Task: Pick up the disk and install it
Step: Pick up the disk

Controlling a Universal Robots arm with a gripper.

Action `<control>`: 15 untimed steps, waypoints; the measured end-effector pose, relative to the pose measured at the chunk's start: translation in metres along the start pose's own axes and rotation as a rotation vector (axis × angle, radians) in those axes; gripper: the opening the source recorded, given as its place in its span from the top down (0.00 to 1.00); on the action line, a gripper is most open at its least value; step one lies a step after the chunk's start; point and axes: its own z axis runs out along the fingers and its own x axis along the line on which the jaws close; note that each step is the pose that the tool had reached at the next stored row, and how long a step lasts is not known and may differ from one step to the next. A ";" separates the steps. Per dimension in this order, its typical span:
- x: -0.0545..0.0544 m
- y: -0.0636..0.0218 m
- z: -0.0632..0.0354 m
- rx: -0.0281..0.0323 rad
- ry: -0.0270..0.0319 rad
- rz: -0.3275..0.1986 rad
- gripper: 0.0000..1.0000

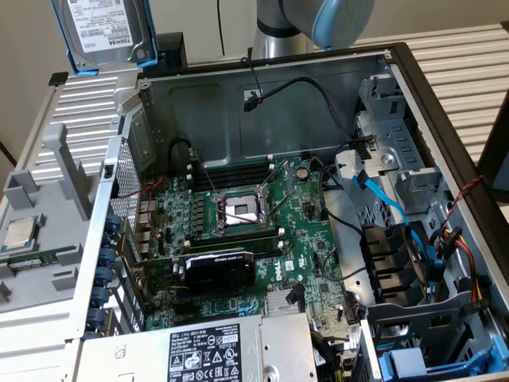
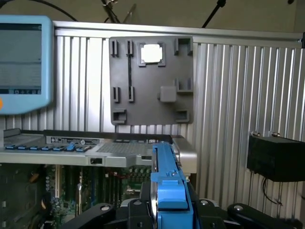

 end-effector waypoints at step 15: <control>0.020 -0.0207 0.0008 -0.0003 -0.0017 0.000 0.63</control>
